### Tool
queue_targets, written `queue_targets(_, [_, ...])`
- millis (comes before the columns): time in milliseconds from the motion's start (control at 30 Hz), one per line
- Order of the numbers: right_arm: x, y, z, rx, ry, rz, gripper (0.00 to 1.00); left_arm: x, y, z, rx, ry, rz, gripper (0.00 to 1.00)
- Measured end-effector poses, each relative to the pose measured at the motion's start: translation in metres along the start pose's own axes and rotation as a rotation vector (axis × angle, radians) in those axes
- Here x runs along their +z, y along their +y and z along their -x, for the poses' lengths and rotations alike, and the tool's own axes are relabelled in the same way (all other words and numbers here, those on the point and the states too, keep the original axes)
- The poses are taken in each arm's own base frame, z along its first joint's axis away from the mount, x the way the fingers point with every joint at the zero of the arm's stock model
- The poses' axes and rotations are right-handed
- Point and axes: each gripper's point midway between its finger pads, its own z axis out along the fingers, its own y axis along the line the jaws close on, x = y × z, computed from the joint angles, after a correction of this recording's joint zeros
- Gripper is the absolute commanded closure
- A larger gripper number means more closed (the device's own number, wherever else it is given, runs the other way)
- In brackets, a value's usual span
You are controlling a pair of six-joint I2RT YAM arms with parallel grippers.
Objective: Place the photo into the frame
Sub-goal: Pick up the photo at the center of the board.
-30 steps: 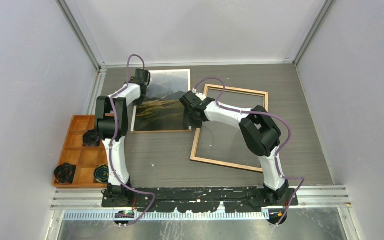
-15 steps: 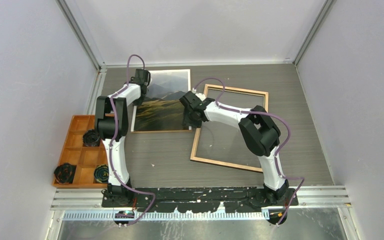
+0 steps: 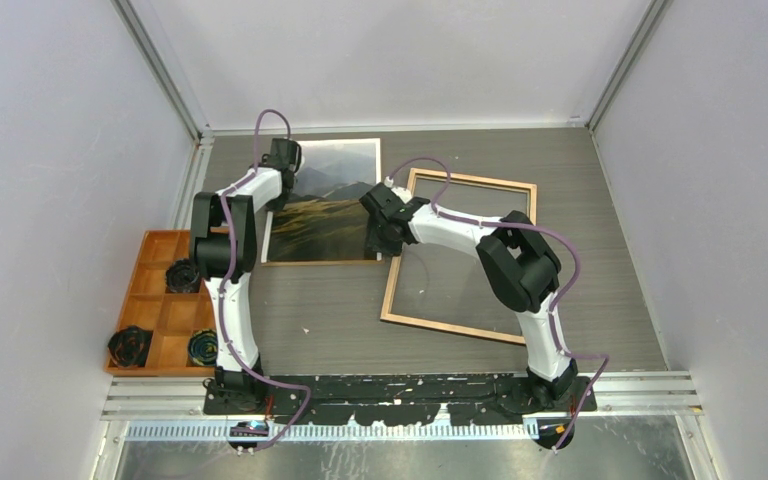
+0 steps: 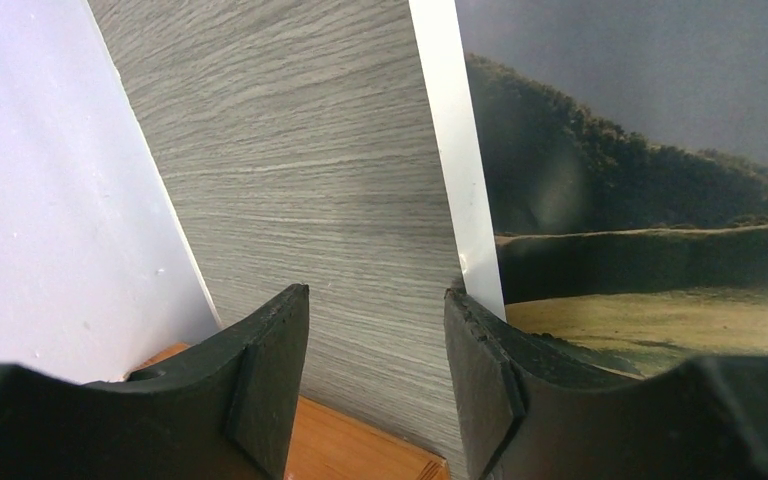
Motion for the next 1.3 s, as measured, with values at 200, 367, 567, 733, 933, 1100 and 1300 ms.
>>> queue_targets(200, [0.003, 0.017, 0.002, 0.058, 0.005, 0.089, 0.52, 0.0, 0.0, 0.0, 0.006, -0.002, 0.001, 0.46])
queue_targets(367, [0.005, 0.033, 0.001, 0.118, 0.028, 0.188, 0.51, 0.001, 0.0, 0.0, 0.01, -0.005, 0.001, 0.47])
queue_targets(567, [0.01, 0.043, 0.005, 0.217, 0.042, 0.309, 0.37, 0.001, 0.0, 0.0, 0.01, -0.005, 0.001, 0.48])
queue_targets(733, [0.007, 0.053, 0.016, 0.319, 0.033, 0.463, 0.19, 0.001, -0.001, 0.0, 0.011, -0.006, -0.002, 0.48])
queue_targets(933, [0.005, 0.058, 0.037, 0.362, -0.01, 0.556, 0.07, 0.001, -0.001, 0.0, 0.017, -0.008, -0.007, 0.49])
queue_targets(1100, [0.008, 0.058, 0.056, 0.39, -0.045, 0.612, 0.0, 0.001, -0.002, 0.0, 0.023, -0.009, -0.011, 0.5])
queue_targets(1300, [0.015, 0.064, 0.075, 0.399, -0.075, 0.707, 0.0, 0.001, -0.002, 0.001, 0.037, -0.012, -0.017, 0.5])
